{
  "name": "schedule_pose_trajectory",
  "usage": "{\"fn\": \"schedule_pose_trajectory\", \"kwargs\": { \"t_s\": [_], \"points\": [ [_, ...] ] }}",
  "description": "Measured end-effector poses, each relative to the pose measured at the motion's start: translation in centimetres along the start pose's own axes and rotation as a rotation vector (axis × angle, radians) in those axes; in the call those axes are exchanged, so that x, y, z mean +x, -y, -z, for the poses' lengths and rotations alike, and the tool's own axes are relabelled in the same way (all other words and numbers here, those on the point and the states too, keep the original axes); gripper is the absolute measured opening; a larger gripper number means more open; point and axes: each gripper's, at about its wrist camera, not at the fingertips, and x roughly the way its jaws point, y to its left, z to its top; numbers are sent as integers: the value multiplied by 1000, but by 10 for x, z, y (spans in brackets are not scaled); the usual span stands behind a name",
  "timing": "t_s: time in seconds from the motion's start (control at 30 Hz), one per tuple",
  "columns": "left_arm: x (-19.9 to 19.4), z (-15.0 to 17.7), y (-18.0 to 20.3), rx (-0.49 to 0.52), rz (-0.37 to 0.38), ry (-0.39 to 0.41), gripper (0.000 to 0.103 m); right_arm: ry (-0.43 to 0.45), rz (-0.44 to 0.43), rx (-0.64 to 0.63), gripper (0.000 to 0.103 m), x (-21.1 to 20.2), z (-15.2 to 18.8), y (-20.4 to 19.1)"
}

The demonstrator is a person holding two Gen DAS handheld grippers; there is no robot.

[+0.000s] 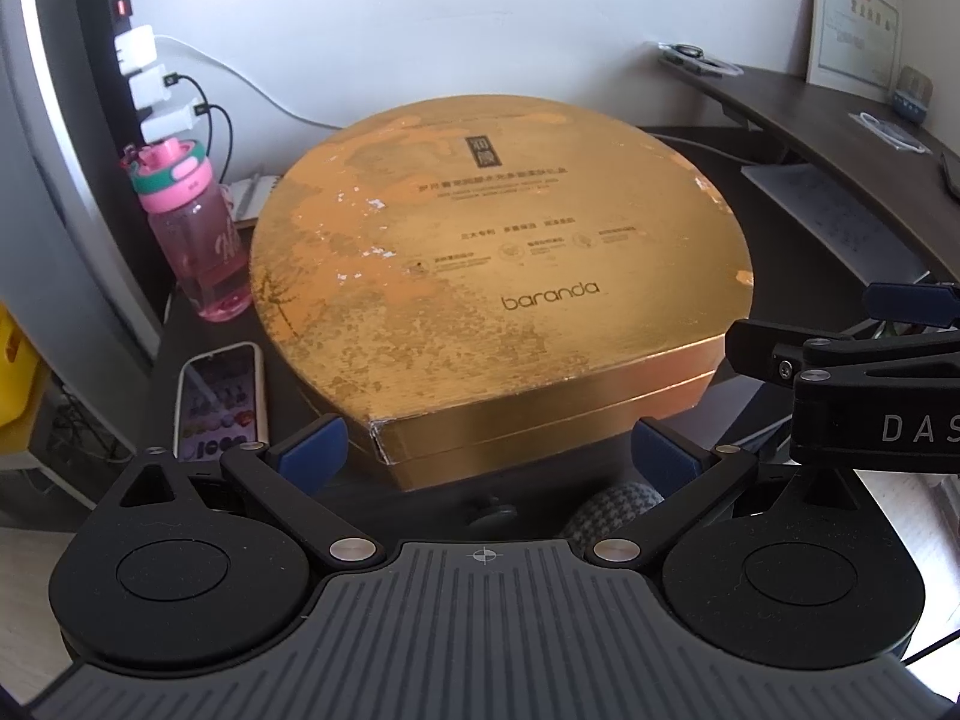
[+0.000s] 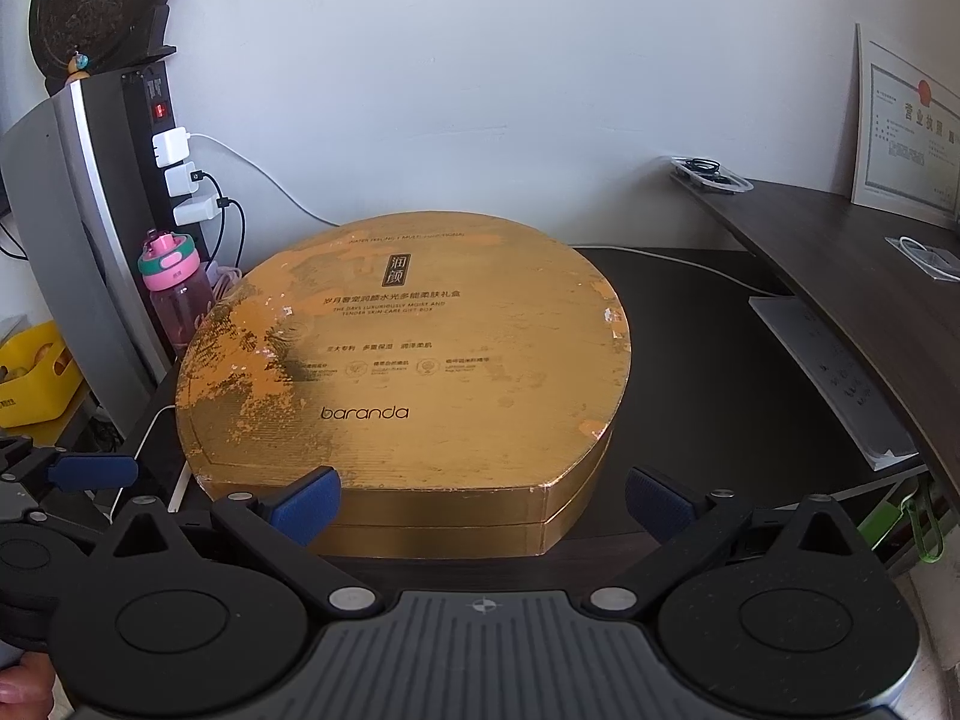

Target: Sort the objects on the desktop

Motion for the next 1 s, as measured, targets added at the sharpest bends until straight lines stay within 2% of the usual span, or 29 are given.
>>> {"fn": "schedule_pose_trajectory", "kwargs": {
  "t_s": [1.0],
  "points": [
    [10,-1,-1,-7,-8,-19,103,-28,-3,21,102,10,2,6]
  ]
}}
